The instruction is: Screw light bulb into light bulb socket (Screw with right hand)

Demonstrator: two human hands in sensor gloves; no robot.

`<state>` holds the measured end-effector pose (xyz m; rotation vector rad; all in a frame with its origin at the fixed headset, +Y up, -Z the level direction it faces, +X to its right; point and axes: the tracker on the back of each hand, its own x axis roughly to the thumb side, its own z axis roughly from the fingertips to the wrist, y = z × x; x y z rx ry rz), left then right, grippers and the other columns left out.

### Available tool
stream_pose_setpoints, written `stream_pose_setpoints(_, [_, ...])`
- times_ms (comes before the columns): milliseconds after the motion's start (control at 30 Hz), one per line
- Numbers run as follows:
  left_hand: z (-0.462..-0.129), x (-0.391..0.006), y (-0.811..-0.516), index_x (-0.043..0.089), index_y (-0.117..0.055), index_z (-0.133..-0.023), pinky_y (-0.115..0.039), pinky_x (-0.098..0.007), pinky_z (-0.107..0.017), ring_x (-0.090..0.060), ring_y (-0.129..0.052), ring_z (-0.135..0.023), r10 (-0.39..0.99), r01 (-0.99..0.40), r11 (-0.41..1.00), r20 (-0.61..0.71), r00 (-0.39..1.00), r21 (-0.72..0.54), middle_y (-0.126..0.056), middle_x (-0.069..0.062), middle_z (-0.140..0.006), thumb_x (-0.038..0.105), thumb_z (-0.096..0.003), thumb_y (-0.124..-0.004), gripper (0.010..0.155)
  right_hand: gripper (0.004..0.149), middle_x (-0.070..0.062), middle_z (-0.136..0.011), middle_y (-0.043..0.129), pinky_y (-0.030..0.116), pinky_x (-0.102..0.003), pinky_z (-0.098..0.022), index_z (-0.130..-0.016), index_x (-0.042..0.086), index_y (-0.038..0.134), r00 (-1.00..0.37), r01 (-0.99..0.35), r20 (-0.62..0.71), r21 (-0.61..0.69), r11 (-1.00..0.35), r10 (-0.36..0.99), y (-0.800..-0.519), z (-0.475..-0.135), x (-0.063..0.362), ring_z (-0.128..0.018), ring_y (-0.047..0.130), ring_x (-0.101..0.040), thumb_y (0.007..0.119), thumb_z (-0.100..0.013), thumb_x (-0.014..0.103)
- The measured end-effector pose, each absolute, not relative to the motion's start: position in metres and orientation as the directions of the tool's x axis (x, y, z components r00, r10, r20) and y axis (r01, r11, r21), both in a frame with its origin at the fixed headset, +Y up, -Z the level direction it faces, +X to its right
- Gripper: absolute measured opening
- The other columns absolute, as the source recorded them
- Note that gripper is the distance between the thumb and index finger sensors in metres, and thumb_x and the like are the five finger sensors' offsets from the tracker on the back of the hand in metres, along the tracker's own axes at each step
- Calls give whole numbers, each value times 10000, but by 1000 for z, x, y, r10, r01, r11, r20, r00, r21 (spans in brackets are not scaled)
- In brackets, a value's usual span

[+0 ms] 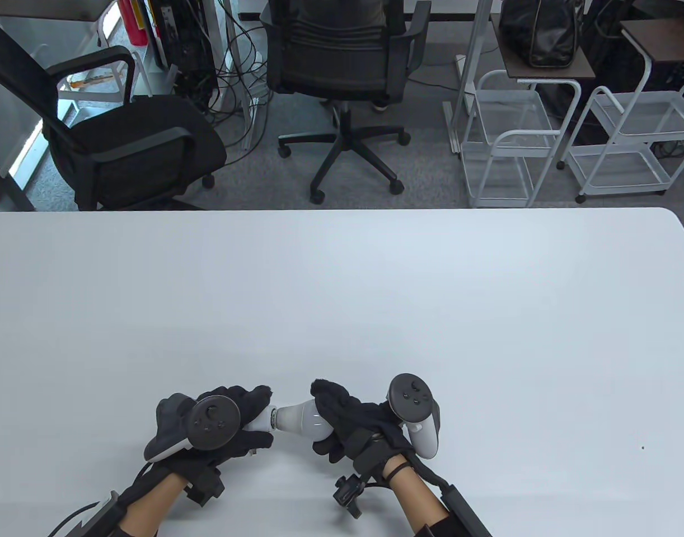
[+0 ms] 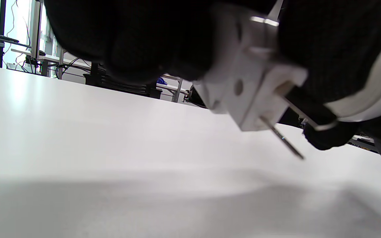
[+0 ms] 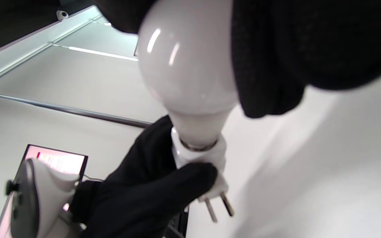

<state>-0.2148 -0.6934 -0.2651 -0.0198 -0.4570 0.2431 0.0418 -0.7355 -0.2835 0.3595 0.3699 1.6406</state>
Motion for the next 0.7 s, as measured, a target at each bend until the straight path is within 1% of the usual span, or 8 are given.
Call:
stream_pose_setpoints(67, [-265,-215,-693,186,-711,-1037,-671,-564,-685,-220,-887,-571,218,-214,975,434,874,-59,-865,-138,-733,560,-411,-916,757,525,-571,-695,668,830,-466,-213,-1007,-97,559,-113,-894,27,434,-113,993,-736,-283,42,-384,924,-480,599,-629,265])
stream_pose_setpoints(133, [-265,-215,-693,181,-715,-1035,-671,-565,-684,-221,-887,-568,220,-216,975,431,875,-59,-865,-141,-731,558,-411,-918,757,611,-536,-873,488,805,-487,-252,-1023,-127,497,-91,-873,29,479,-94,995,-736,-283,40,-428,883,-512,658,-620,303])
stream_pose_setpoints(200, [-265,-216,-693,184,-714,-1035,-669,-565,-685,-220,-886,-571,218,-216,975,429,876,-56,-864,-140,-732,557,-411,-919,755,617,-533,-878,465,795,-492,-270,-1026,-132,459,-96,-861,32,498,-99,995,-734,-282,39,-448,866,-519,676,-606,264])
stream_pose_setpoints(433, [-263,-214,-693,189,-712,-1037,-669,-563,-689,-220,-887,-572,210,-210,976,442,872,-49,-865,-138,-734,560,-411,-916,756,572,-551,-651,697,834,-441,-175,-1028,-112,441,-83,-894,-12,442,-69,996,-738,-283,42,-347,939,-439,604,-635,271])
stream_pose_setpoints(500, [-264,-214,-693,191,-710,-1038,-669,-563,-689,-219,-887,-574,210,-212,976,439,873,-45,-864,-137,-736,560,-410,-917,757,565,-543,-681,690,828,-460,-213,-1022,-104,491,-88,-891,2,447,-79,996,-738,-283,43,-393,924,-461,609,-633,289])
stream_pose_setpoints(567, [-264,-215,-693,190,-711,-1036,-669,-563,-689,-218,-887,-574,211,-213,976,436,875,-45,-863,-137,-737,560,-410,-917,756,607,-528,-850,536,806,-487,-257,-1011,-144,497,-65,-878,6,475,-60,998,-737,-283,42,-441,886,-502,658,-617,289])
stream_pose_setpoints(633, [-264,-215,-693,194,-710,-1037,-669,-562,-691,-218,-886,-575,210,-214,976,434,876,-41,-863,-135,-737,559,-409,-918,756,626,-520,-869,489,795,-493,-273,-1012,-156,457,-80,-867,18,493,-78,997,-736,-283,41,-459,867,-513,669,-608,272])
stream_pose_setpoints(700, [-263,-215,-693,197,-710,-1037,-670,-561,-691,-216,-887,-576,204,-208,977,436,876,-40,-865,-133,-738,561,-407,-918,756,618,-512,-814,556,805,-481,-260,-1003,-164,461,-91,-866,18,492,-88,996,-736,-283,41,-442,880,-501,662,-609,268])
